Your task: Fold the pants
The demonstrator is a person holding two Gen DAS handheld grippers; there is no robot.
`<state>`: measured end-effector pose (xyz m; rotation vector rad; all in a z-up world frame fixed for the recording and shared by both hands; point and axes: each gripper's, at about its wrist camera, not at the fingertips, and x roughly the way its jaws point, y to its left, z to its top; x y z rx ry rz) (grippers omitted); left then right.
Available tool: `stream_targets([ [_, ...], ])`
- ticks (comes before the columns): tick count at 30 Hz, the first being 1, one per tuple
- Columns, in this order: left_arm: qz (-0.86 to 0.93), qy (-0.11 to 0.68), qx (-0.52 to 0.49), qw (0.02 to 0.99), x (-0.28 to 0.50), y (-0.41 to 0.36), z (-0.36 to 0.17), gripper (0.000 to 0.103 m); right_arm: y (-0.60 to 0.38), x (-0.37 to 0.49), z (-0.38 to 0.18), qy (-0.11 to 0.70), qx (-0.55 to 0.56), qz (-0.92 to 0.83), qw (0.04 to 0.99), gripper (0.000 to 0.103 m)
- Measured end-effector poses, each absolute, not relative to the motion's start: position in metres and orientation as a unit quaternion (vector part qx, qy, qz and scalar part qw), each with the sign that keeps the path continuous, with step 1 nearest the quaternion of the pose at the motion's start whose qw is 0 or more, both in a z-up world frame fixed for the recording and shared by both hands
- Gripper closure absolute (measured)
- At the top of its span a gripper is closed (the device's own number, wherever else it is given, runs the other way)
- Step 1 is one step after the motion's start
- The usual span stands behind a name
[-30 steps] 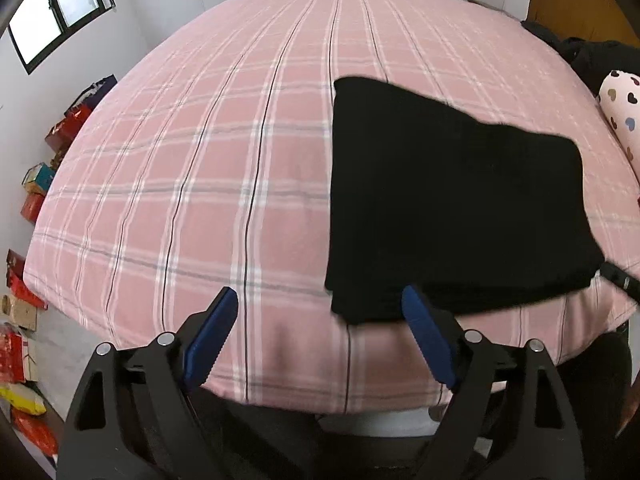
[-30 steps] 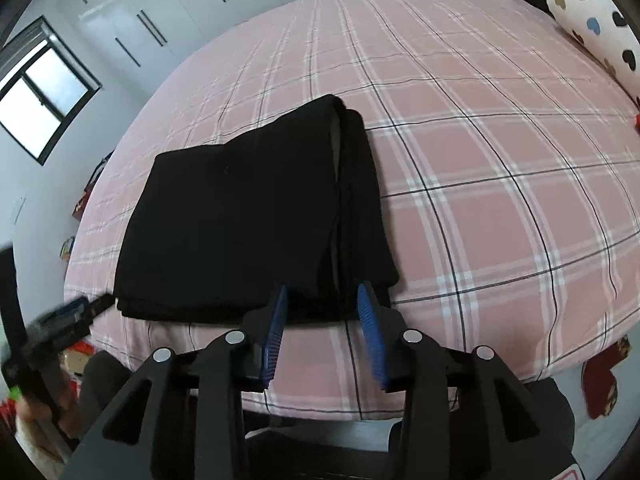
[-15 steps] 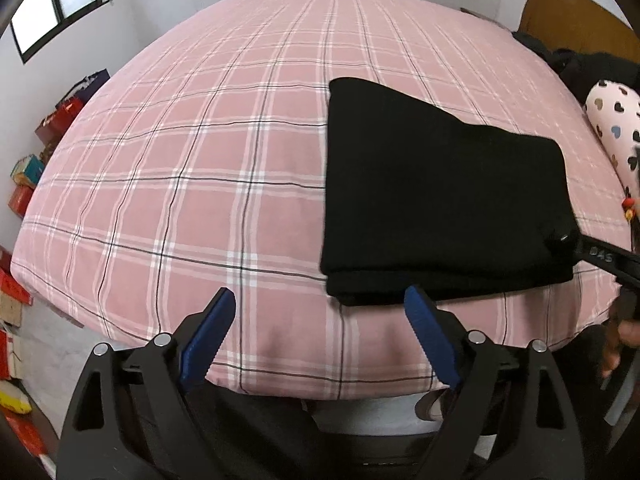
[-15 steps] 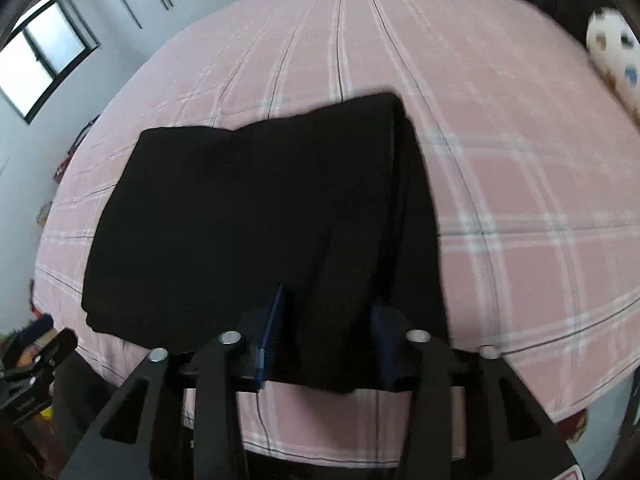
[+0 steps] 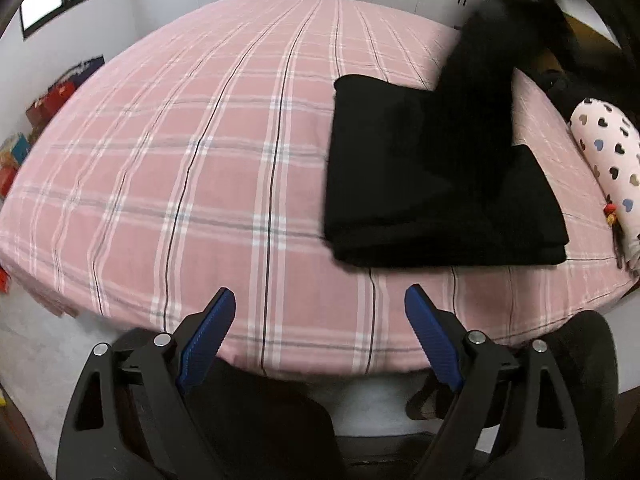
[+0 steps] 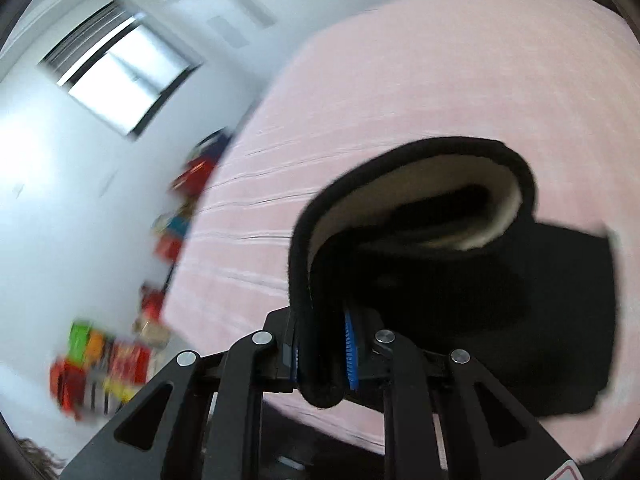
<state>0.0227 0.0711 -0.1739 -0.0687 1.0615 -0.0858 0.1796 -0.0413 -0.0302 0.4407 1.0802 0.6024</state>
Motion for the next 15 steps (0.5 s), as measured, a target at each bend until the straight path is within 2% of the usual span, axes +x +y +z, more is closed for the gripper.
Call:
stream_targets([
  [3, -0.035, 0.496, -0.072, 0.865, 0.016, 0.086, -0.169, 0.018, 0.03, 0.195, -0.026, 0.517, 0.176, 0.333, 0.768, 0.087],
  [8, -0.008, 0.485, -0.129, 0.865, 0.012, 0.111, -0.169, 0.015, 0.153, 0.201, -0.046, 0.551, 0.066, 0.37, 0.745, 0.087],
  [12, 0.001, 0.5, -0.174, 0.848, 0.014, 0.127, -0.178, 0.014, 0.159, 0.203, -0.053, 0.552, 0.032, 0.364, 0.749, 0.087],
  [15, 0.002, 0.492, -0.185, 0.851, 0.013, 0.132, -0.177, 0.014, 0.11, 0.2, -0.035, 0.528, 0.037, 0.361, 0.768, 0.087],
])
